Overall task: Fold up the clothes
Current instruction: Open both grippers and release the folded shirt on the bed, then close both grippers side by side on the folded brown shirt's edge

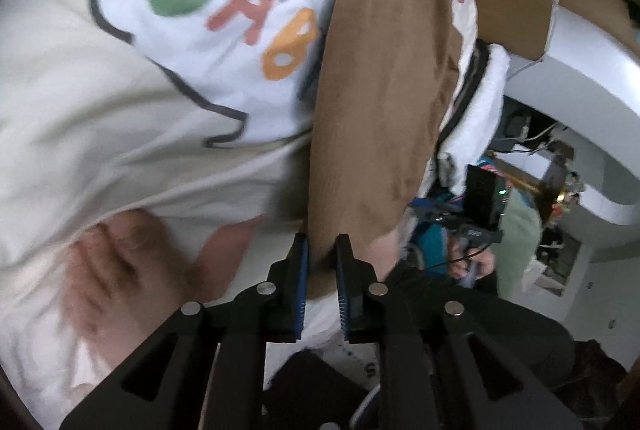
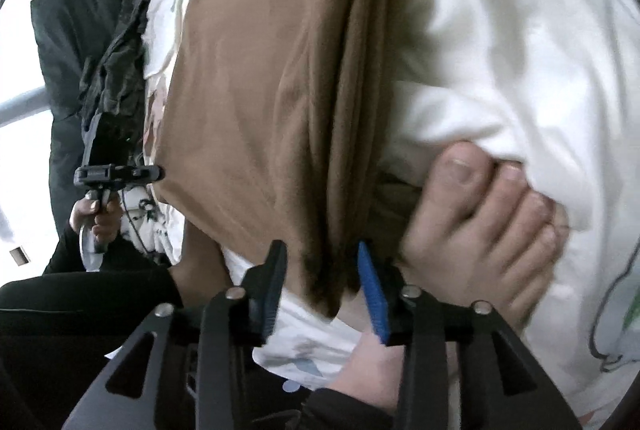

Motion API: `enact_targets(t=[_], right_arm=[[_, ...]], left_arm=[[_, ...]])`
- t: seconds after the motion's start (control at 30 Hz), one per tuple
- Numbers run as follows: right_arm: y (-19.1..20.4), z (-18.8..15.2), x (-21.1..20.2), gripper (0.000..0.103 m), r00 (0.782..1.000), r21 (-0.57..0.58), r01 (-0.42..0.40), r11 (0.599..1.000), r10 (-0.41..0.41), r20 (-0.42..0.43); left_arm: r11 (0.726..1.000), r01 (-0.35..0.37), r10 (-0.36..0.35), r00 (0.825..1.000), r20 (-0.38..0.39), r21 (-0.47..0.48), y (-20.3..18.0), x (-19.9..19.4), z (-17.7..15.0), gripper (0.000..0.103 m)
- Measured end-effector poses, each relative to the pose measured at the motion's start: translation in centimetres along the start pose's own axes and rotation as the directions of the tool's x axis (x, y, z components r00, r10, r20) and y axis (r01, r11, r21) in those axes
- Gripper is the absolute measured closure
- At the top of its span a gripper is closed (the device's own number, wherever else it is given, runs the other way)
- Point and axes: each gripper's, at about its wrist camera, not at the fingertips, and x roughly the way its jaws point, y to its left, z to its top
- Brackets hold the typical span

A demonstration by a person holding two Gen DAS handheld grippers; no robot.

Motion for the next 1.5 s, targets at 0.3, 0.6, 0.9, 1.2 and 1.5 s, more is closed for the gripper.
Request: enact_targets(t=[0.3,0.6,0.9,1.2,1.5], right_arm=[[-0.3,1.8,-3.6,0.041,0.989,0.008,0.006,1.000,-0.007,0.149],[-0.3,3.8,-5.9,0.040,0.964,0.007,0.022,1.000,-0.023,0.264],[-1.1,6.8,-6.3,0.037,0.941,0.033,0.021,0.999,-0.031,0.338],[-1.8,9.3,-5.9,0.037,0.924,0.041,0.000,0.999,-0.015,0.382],[-3.3,11.4,-5.3,0.037,0.917,0.081,-0.027,0.996,-0.008,0.398]], left_arm=[[0.991,-0.046,0.025,0.986,0.164,0.127,-2.7,-4.3,2.0,0.024],[0.980,-0.096,0.048,0.964,0.262,0.175,-3.8,-4.9,5.9,0.024],[0.967,-0.126,0.051,0.948,0.314,0.221,-5.8,-3.6,10.0,0.024],[0.953,-0.172,0.098,0.954,0.285,0.249,-6.6,-1.7,11.7,0.024],[0.942,-0.187,0.108,0.955,0.276,0.278,-7.4,-0.3,13.7,0.024]])
